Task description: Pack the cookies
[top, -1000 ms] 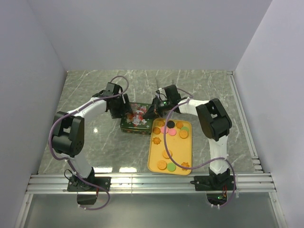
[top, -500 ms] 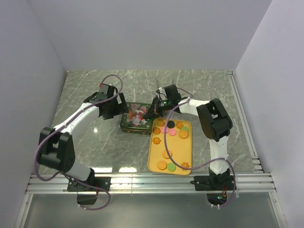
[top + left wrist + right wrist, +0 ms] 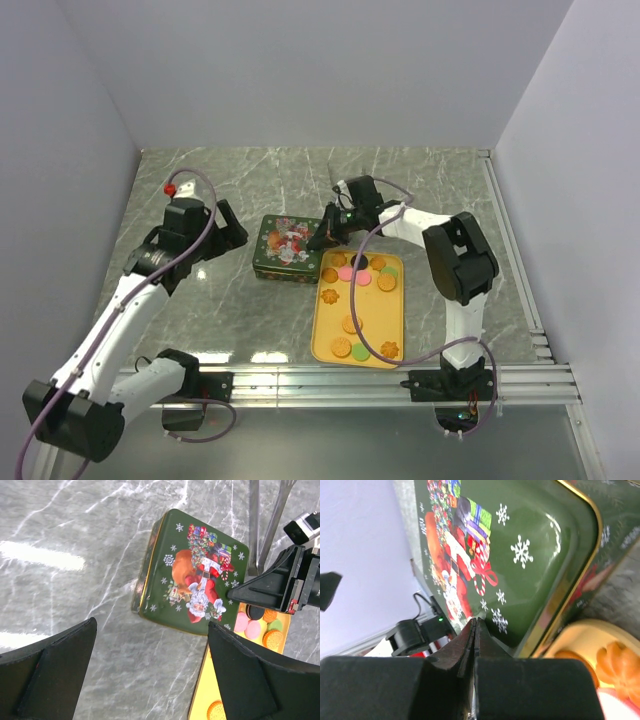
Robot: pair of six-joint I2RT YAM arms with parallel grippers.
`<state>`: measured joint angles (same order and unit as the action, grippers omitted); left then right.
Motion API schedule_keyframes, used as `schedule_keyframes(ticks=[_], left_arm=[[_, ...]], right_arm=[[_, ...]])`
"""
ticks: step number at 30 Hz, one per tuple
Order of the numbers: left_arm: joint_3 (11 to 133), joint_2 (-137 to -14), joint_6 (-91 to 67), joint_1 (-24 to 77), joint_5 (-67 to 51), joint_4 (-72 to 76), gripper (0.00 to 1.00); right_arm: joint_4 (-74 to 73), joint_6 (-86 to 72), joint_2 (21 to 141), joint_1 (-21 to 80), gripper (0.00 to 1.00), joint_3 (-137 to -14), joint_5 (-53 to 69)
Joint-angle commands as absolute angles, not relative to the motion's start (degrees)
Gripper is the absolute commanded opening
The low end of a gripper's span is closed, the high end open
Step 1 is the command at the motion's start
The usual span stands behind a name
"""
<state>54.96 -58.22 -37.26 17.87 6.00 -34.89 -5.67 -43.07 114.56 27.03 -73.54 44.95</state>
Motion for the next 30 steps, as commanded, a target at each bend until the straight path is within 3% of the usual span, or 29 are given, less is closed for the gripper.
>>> schedule_keyframes(ticks=[1, 7, 18, 22, 30], left_arm=[[53.70, -54.59, -37.97, 17.67, 8.26, -36.82, 0.99], [52.39, -48.17, -37.88, 17.58, 9.49, -38.05, 0.99], [52.29, -42.28, -37.44, 17.58, 13.88, -38.85, 1.00], [52.12, -41.57, -36.65, 17.58, 16.26, -37.80, 1.00], [49.23, -41.93, -32.97, 17.58, 23.63, -32.89, 0.97]], right_arm=[[-9.49, -39.99, 109.79, 28.21, 0.02, -74.00, 41.05], [-13.09, -37.97, 103.46, 29.62, 0.11, -76.46, 38.94], [-20.99, -34.63, 87.91, 30.50, 0.18, -76.82, 34.37], [-23.73, -31.12, 77.98, 31.55, 0.35, -74.36, 31.74], [-30.93, -23.82, 58.13, 33.31, 0.47, -64.61, 22.43]])
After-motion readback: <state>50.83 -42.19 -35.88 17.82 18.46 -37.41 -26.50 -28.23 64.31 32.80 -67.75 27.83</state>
